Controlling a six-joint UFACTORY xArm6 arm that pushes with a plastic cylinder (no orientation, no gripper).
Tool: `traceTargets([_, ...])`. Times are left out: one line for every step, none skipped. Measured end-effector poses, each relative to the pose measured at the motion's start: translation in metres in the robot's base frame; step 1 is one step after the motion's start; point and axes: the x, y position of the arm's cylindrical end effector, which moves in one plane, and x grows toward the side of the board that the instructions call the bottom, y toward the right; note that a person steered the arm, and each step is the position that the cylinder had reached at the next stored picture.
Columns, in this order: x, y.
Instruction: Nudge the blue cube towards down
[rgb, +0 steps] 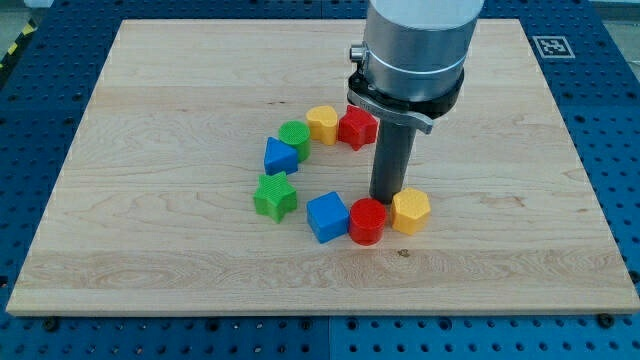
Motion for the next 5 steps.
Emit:
traceTargets([-0.026,0.000])
traceTargets([-0.031,0.010])
traceTargets([-0.031,0.010])
traceTargets([-0.031,0.010])
traceTargets([-0.027,0.009])
